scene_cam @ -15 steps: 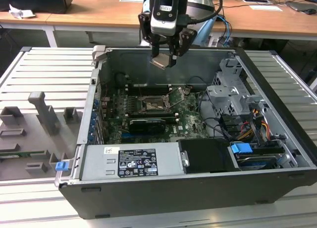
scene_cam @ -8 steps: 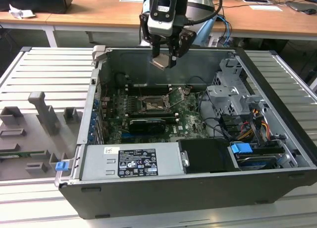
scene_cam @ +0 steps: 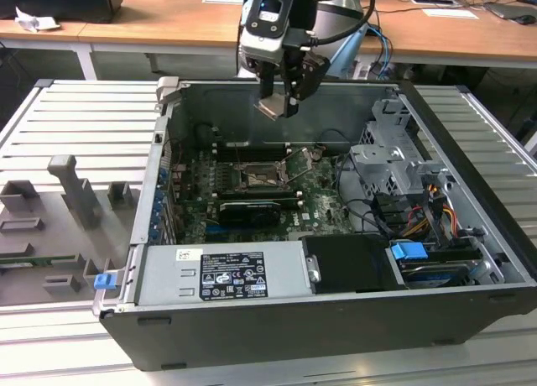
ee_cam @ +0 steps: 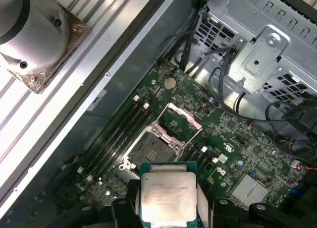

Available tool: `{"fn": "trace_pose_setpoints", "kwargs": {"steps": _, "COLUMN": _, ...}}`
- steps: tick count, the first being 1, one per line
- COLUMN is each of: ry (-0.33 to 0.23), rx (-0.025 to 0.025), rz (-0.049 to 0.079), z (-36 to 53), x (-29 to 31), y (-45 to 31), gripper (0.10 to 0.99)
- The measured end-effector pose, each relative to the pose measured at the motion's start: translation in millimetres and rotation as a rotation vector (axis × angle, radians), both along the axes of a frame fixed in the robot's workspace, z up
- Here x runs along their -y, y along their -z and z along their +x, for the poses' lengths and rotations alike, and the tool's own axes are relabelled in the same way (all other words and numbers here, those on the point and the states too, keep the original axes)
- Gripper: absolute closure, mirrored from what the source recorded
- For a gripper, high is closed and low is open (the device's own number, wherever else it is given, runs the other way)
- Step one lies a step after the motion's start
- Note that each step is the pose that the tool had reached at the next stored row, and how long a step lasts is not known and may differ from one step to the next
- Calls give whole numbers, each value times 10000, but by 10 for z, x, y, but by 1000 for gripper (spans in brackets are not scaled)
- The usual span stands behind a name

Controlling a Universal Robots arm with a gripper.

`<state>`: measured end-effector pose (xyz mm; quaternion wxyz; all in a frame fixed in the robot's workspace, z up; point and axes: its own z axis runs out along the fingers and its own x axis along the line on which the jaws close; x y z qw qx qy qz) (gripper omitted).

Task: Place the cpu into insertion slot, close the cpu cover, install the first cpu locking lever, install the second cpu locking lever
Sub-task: 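Place the cpu into insertion slot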

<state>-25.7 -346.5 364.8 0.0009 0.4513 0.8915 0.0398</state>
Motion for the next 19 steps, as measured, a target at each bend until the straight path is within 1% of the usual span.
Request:
{"fn": "trace_pose_setpoints", "kwargs": {"steps": 4, "ry": 417, "rx": -5, "rz": 1, "z": 0, "x": 0, "y": 8, "gripper": 545}}
{"fn": "trace_pose_setpoints", "kwargs": {"steps": 5, "ry": 659, "rx": -10, "rz": 1, "z": 0, "x": 0, "y": 12, "gripper": 545}}
{"fn": "trace_pose_setpoints", "kwargs": {"steps": 7, "ry": 823, "rx": -16, "rz": 1, "z": 0, "x": 0, "y": 15, "gripper": 545}}
{"fn": "trace_pose_setpoints", "kwargs": {"steps": 9, "ry": 1109, "rx": -31, "rz": 0, "z": 0, "x": 0, "y": 20, "gripper": 545}}
{"fn": "trace_pose_setpoints", "kwargs": {"steps": 19, "ry": 1871, "rx": -59, "rz": 0, "z": 0, "x": 0, "y": 32, "gripper": 545}}
